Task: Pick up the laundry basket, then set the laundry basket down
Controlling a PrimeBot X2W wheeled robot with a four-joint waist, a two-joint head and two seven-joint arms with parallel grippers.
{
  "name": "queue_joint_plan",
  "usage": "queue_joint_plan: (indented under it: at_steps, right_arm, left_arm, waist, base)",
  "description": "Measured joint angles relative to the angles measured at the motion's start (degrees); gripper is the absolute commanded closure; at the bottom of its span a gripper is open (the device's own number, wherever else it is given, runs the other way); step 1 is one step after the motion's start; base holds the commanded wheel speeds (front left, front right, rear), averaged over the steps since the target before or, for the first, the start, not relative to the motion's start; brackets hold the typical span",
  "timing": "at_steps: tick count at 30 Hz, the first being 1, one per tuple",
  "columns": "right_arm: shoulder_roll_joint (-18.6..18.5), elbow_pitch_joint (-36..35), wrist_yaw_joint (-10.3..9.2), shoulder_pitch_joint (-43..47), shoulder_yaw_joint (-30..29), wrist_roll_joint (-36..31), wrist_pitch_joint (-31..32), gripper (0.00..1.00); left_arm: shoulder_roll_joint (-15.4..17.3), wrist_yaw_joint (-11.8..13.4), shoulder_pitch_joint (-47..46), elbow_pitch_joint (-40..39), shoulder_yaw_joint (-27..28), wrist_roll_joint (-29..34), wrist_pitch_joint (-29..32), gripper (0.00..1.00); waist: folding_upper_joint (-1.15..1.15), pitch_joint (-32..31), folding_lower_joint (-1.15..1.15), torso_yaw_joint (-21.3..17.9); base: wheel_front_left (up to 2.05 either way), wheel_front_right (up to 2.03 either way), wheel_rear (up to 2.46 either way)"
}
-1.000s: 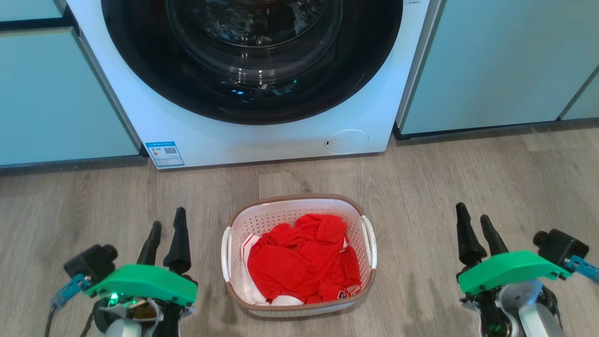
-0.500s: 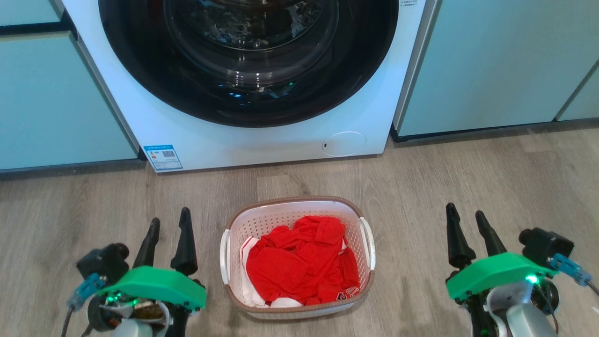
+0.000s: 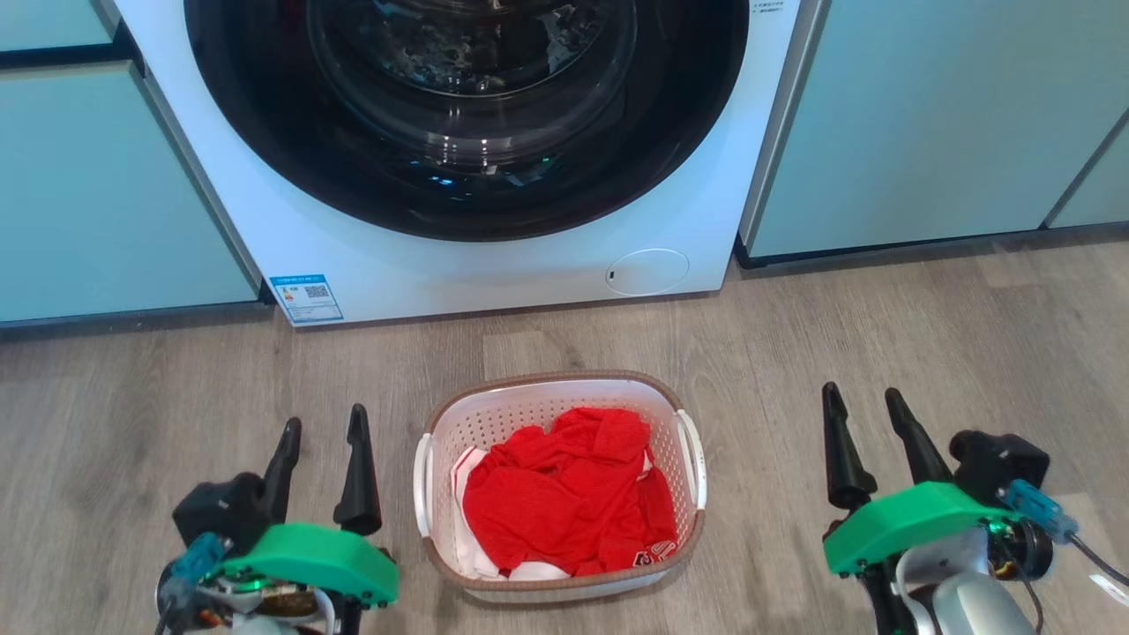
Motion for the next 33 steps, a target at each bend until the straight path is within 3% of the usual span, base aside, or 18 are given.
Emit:
queue_joint_plan:
  at_steps: [22,33]
  right_arm:
    - [-0.22,-0.85,0.0,-1.18,2.44,-15.27,-4.05,0.0]
    - [-0.22,-0.9,0.0,-1.18,2.58,-15.81,-4.1,0.0]
  left_arm:
    - [0.42,2.04,1.62,-2.1,-1.74,15.51,-4.02,0.0]
    - [0.45,2.04,1.71,-2.02,-1.48,15.18,-4.16,0.0]
  waist:
    - [0.0,0.33,0.0,-0.59]
    - [0.0,0.36,0.0,-0.6]
  base:
    - [0.0,0.0,0.0]
    - [0.0,0.0,0.0]
